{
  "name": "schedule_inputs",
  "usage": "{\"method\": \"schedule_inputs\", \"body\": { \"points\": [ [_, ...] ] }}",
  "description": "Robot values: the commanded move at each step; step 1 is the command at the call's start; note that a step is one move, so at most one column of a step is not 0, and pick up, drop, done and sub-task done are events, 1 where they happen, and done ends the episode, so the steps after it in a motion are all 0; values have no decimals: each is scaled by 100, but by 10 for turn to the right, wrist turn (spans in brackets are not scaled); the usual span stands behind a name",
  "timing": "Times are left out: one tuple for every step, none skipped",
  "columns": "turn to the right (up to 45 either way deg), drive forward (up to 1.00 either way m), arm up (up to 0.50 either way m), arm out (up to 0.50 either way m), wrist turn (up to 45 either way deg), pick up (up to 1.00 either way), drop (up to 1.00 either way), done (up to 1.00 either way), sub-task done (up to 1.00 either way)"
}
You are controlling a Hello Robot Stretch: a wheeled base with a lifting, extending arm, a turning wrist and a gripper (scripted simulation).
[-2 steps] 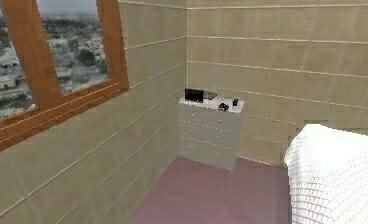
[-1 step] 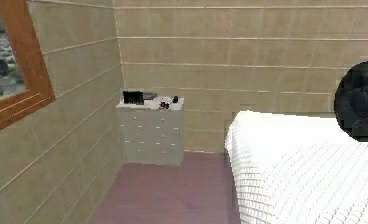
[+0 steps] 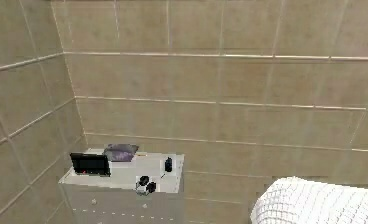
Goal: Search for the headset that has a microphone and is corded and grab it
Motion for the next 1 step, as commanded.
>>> {"method": "schedule_inputs", "body": {
  "points": [
    [-450, 0, 0, 0, 0, 0, 0, 0, 0]
  ]
}}
